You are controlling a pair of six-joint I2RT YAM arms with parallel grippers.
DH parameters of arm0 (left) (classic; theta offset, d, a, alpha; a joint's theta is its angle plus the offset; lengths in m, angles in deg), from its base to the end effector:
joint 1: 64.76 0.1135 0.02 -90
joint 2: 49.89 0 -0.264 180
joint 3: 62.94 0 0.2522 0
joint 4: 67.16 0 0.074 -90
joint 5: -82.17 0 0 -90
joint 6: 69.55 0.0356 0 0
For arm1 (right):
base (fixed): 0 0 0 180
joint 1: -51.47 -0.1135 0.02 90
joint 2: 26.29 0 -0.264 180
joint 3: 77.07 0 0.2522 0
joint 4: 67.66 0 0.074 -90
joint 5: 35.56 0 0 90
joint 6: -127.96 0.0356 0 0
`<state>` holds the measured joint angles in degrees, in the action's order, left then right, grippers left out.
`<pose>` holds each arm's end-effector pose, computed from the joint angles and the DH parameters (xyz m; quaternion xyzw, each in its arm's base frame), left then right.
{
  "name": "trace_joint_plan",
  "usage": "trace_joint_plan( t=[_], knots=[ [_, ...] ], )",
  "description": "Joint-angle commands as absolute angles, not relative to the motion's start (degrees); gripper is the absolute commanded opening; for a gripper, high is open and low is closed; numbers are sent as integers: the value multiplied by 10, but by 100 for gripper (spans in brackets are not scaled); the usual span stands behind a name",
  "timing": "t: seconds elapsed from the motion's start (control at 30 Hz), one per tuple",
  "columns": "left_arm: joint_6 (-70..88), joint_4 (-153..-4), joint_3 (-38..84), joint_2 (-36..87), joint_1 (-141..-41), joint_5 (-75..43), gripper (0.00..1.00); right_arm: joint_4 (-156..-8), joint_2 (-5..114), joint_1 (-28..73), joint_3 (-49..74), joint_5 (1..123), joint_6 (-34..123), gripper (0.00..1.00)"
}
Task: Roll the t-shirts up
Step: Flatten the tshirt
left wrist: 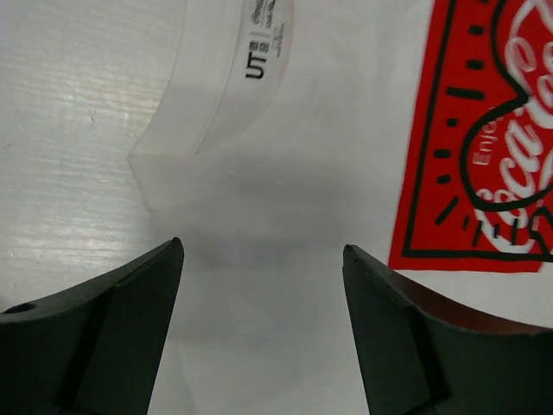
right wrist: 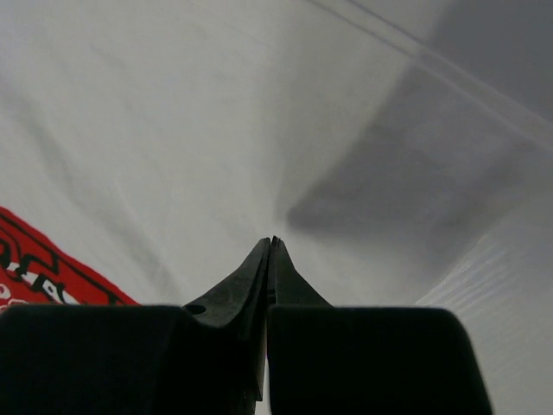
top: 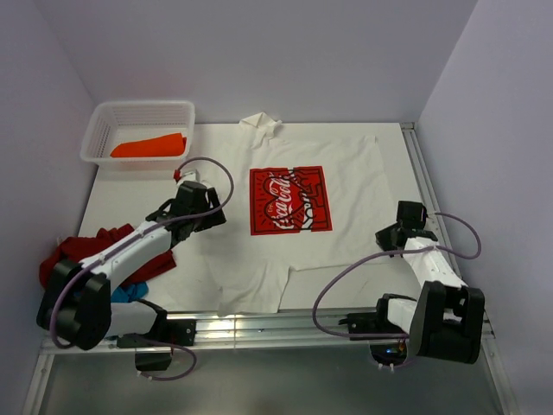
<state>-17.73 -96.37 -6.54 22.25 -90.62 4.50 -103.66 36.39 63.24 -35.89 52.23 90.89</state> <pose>0.2362 -0.1060 0.2195 -0.1394 0.9087 -0.1178 0.3755 0.1880 -0.0406 0.1632 0.5182 0.8080 0.0810 0.2684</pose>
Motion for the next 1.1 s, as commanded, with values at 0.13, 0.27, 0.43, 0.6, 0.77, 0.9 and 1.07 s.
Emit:
trace_joint_plan(
  t=[0.13, 0.27, 0.43, 0.6, 0.77, 0.9, 1.07],
  knots=[
    [-184, -893, -63, 333, -879, -4, 77, -1011, 460, 633, -314, 466, 925, 0],
    [-182, -892, -46, 374, -862, 7, 77, -1010, 518, 633, -283, 455, 920, 0],
    [-184, -902, 21, 456, -837, 12, 76, -1015, 592, 634, -241, 468, 935, 0],
    [-182, -922, 97, 511, -819, 15, 75, -1009, 635, 634, -208, 470, 954, 0],
    [-178, -940, 112, 501, -808, 19, 75, -1006, 612, 634, -225, 470, 941, 0],
    [-178, -936, 66, 428, -808, -1, 76, -1001, 532, 634, -263, 476, 923, 0],
    [-176, -961, -3, 278, -812, -12, 81, -990, 388, 634, -313, 517, 877, 20]
  ],
)
